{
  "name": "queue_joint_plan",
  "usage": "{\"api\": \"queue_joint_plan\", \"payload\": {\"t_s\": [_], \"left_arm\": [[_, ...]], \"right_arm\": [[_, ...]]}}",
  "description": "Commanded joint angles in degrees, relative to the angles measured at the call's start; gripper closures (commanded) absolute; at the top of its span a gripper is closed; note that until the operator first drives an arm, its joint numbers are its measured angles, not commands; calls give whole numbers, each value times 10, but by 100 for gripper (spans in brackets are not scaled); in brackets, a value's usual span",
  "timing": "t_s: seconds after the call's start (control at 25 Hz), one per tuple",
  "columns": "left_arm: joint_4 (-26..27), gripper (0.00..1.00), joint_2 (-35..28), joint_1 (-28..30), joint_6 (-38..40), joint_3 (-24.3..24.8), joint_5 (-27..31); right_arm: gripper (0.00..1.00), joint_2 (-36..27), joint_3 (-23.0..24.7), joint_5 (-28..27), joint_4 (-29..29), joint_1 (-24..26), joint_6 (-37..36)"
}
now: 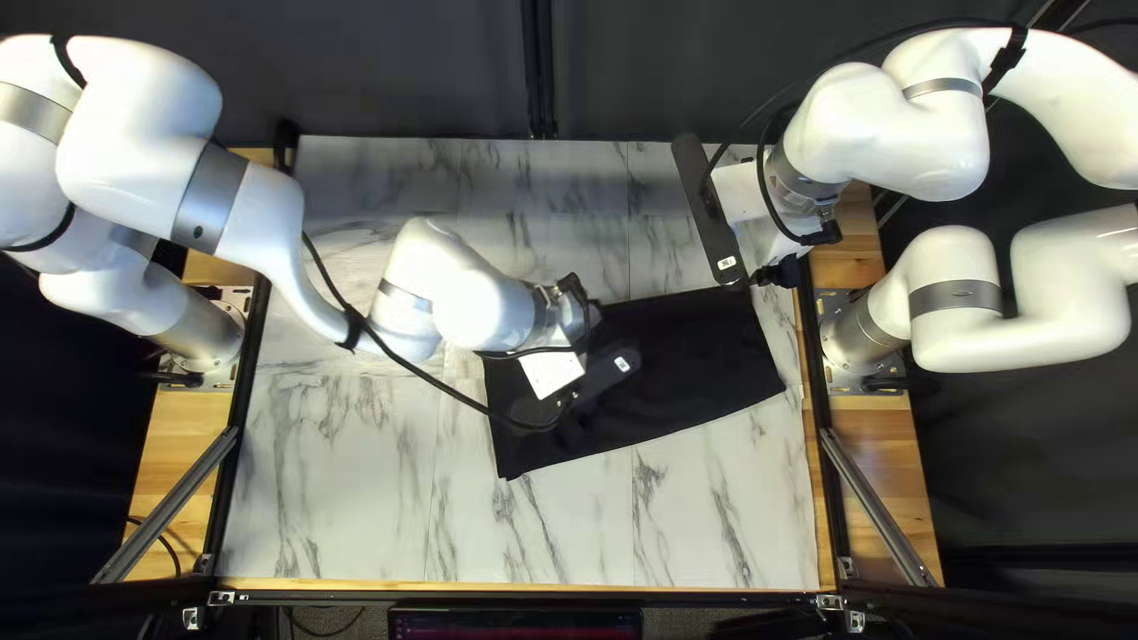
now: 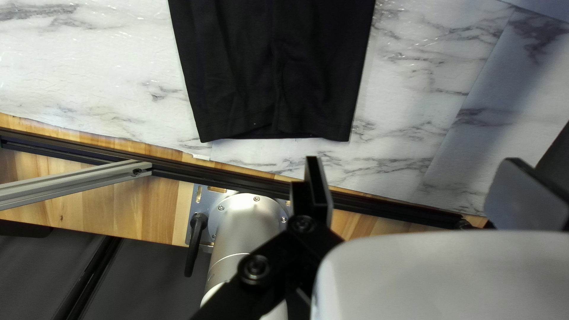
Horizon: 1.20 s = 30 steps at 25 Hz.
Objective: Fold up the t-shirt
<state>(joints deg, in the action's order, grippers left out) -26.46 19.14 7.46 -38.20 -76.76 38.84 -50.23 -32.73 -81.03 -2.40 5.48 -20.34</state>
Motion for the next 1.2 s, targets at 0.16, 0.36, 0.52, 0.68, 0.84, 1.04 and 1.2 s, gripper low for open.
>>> {"api": "queue_joint_plan", "payload": {"t_s": [0.16,0.36,0.52,0.68,0.84,1.04,1.2], "left_arm": [[24,100,39,-7,-50,-63,13],[32,100,57,-18,-63,-62,-8],[48,100,68,-33,-69,-40,-33],[61,66,71,-38,-73,-32,-36],[78,0,69,-36,-81,-33,-27],[83,0,55,-35,-85,-26,-14],[84,0,35,-35,-81,-7,-10]], "right_arm": [[0,0,0,0,0,0,0],[0,0,0,0,0,0,0],[0,0,0,0,0,0,0],[0,0,0,0,0,0,0],[0,0,0,0,0,0,0],[0,0,0,0,0,0,0],[0,0,0,0,0,0,0]]}}
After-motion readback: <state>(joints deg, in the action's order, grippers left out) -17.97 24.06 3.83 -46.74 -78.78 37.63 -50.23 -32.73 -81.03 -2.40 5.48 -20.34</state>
